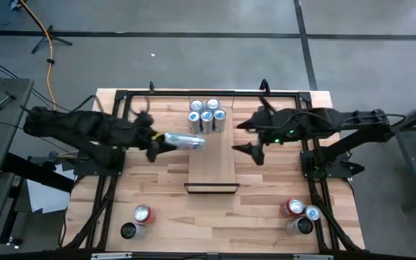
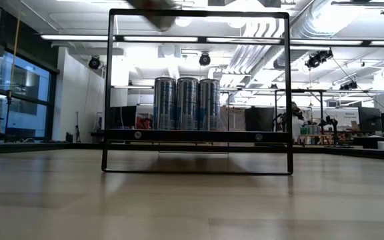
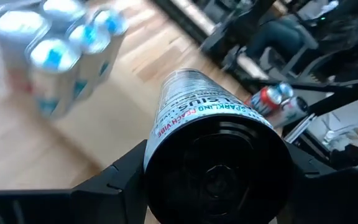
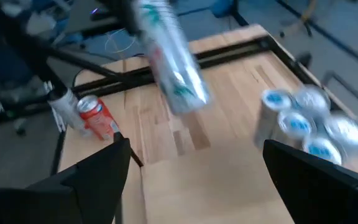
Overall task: Place canned beverage on shelf
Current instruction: Put the white pink soda can on the shelf
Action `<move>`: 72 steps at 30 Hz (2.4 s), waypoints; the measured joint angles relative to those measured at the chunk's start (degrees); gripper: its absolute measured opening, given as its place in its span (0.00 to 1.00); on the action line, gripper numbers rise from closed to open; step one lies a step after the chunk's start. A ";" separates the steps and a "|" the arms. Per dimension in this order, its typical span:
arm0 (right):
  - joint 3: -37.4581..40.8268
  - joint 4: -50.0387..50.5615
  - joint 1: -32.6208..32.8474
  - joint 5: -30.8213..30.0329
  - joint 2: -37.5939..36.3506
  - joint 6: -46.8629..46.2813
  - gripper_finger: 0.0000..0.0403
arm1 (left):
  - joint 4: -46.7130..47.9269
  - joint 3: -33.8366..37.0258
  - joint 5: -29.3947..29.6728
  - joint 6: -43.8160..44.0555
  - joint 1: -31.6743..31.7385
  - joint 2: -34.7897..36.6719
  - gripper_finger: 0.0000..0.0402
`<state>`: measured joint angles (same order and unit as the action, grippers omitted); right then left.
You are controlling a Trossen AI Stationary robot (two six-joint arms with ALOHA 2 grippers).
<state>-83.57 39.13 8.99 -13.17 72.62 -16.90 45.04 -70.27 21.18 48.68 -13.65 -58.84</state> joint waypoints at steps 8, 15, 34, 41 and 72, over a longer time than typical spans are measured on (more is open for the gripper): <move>0.00 -4.39 -0.05 -0.32 8.78 9.17 0.88 | -4.73 -5.15 -5.98 -12.85 8.06 -11.67 0.50; 0.02 -4.96 -0.77 -7.26 14.31 14.14 0.88 | -6.41 -8.96 -7.14 -17.32 9.68 -18.03 0.50; 0.04 -7.49 -3.50 -3.09 17.37 14.37 0.86 | -10.52 -9.21 -8.62 -19.15 9.95 -21.04 0.50; 0.04 -7.33 -3.52 -3.33 17.37 12.63 0.67 | -10.80 -9.21 -8.80 -21.87 9.95 -21.04 0.51; 16.46 6.92 -1.82 0.30 0.20 -1.68 0.60 | -24.44 12.92 -4.01 -27.21 11.22 0.65 0.67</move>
<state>-67.11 46.05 7.18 -12.87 72.83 -18.58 20.60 -57.34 17.17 21.47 -2.44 -58.19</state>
